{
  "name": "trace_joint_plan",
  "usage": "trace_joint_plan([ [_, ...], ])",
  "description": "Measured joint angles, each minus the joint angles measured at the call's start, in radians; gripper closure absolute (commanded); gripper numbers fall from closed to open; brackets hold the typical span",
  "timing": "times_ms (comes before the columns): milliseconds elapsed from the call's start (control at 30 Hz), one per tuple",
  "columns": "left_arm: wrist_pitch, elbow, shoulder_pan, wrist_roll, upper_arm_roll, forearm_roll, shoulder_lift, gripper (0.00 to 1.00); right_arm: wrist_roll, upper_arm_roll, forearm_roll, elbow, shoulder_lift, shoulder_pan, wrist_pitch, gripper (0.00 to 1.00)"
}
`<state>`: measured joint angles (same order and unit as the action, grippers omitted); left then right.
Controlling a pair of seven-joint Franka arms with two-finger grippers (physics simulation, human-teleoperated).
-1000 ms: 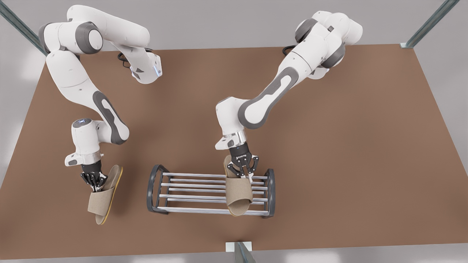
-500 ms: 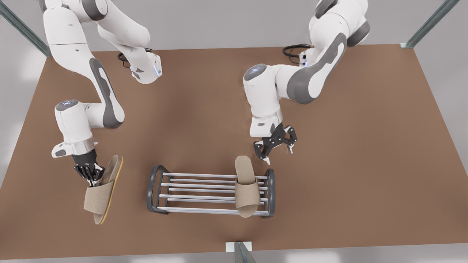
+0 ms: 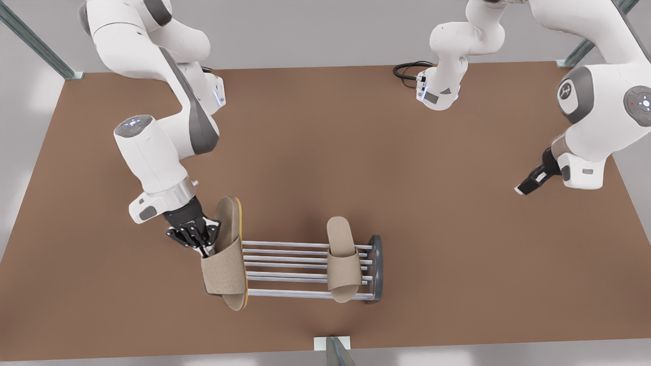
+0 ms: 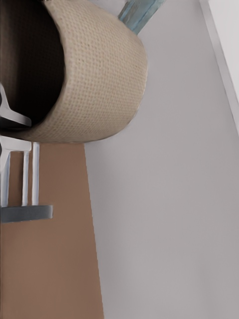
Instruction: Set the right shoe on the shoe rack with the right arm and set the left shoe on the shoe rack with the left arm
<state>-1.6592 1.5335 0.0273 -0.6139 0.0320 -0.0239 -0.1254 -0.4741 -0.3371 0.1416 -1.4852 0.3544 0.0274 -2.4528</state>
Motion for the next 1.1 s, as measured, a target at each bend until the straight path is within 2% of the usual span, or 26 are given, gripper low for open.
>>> trace_joint_plan([
  [100, 0.0, -0.012, 0.049, 0.09, -0.003, -0.026, -0.01, 0.0, -0.06, 0.009, 0.065, 0.144, 0.094, 0.067, 0.094, 0.79],
  [300, -0.007, -0.021, 0.043, 0.227, -0.003, -0.041, -0.01, 0.0, -0.174, 0.129, 0.127, 0.248, 0.19, 0.245, 0.203, 0.79],
  [633, -0.03, -0.019, 0.047, 0.374, -0.004, 0.005, -0.017, 0.0, -0.285, 0.151, 0.159, 0.168, 0.21, 0.28, 0.242, 0.79],
  [933, -0.035, -0.014, 0.047, 0.452, -0.004, 0.009, -0.018, 0.0, -0.333, 0.142, 0.164, 0.077, 0.198, 0.282, 0.183, 0.79],
  [967, -0.035, -0.014, 0.047, 0.458, -0.004, 0.009, -0.018, 0.0, -0.337, 0.142, 0.165, 0.072, 0.197, 0.282, 0.18, 0.51],
  [1000, -0.036, -0.014, 0.047, 0.464, -0.004, 0.009, -0.018, 0.0, -0.342, 0.143, 0.169, 0.07, 0.199, 0.282, 0.177, 0.0],
  [1100, -0.036, -0.014, 0.048, 0.481, -0.004, 0.01, -0.018, 0.0, -0.362, 0.144, 0.198, 0.066, 0.209, 0.282, 0.167, 0.0],
])
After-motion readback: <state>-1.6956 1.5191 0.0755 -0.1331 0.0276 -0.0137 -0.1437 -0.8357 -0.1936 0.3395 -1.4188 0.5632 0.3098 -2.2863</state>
